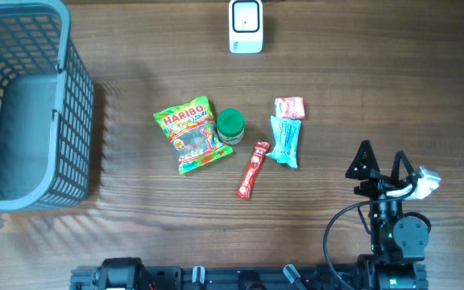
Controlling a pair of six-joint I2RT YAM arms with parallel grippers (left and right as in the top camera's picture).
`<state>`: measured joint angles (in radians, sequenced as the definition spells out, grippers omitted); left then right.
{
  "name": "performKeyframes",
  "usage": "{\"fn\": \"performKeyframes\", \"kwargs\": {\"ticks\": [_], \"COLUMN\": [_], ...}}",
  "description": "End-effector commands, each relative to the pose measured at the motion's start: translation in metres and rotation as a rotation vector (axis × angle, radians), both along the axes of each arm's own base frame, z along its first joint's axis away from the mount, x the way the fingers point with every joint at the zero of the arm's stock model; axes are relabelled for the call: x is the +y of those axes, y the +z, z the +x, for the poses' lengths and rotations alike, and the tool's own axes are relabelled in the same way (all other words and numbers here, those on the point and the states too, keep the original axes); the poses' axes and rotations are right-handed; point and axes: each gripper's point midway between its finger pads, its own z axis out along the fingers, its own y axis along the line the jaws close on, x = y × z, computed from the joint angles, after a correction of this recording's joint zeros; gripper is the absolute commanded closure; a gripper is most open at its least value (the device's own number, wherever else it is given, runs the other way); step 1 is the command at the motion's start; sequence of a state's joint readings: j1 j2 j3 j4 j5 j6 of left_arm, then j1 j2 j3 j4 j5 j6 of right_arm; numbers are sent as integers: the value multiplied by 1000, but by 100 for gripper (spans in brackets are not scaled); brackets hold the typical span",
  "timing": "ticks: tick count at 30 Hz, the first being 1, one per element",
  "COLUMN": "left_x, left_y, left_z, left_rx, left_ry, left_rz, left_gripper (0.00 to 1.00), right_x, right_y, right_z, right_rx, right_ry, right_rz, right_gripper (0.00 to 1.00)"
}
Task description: Scan the item barcode
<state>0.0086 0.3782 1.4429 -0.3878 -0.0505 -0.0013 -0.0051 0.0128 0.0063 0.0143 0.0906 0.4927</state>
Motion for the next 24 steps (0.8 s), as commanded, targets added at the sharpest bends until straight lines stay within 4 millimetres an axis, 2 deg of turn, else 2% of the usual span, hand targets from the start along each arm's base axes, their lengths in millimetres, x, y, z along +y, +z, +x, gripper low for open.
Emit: {"fn": "performKeyframes", "kwargs": {"ticks": [1,2,4,5,8,11,14,19,22,23,24], "left_x": [-1,-3,-3,-3,-3,-3,-3,-3,-2,-1,0], "left_y": [-9,-11,-12,-13,-25,-42,-63,-96,-109,-118,-134], "left_z": [14,11,-9,-26,-56,-61,-44,7,26,37,54], "left_rx": [50,48,11,-24,-108,-151,-143,-76,-40,-11,41], "left_ry": [-40,-50,-51,-50,-45,-47,-47,-75,-83,-77,-71], "left_rz": [-46,-45,-44,-39,-31,-30,-31,-67,-81,-86,-91], "left_gripper": [96,96,96,96,96,96,96,96,96,93,96], "right_x": [0,0,0,0,0,0,0,0,0,0,0], "right_y": [2,2,2,2,2,2,2,2,2,2,2], "right_z": [-1,-1,-1,-1,-1,-1,-1,-1,-1,-1,-1], "right_rx": [-8,-8,-8,-8,-8,-8,-8,-8,-8,-8,-8], "right_ry": [-2,-3,-3,-2,-3,-3,-3,-2,-3,-3,-3], "right_rz": [-14,-15,-15,-15,-15,-15,-14,-15,-15,-15,-15], "right_gripper": [0,0,0,0,1,0,0,0,0,0,0]}}
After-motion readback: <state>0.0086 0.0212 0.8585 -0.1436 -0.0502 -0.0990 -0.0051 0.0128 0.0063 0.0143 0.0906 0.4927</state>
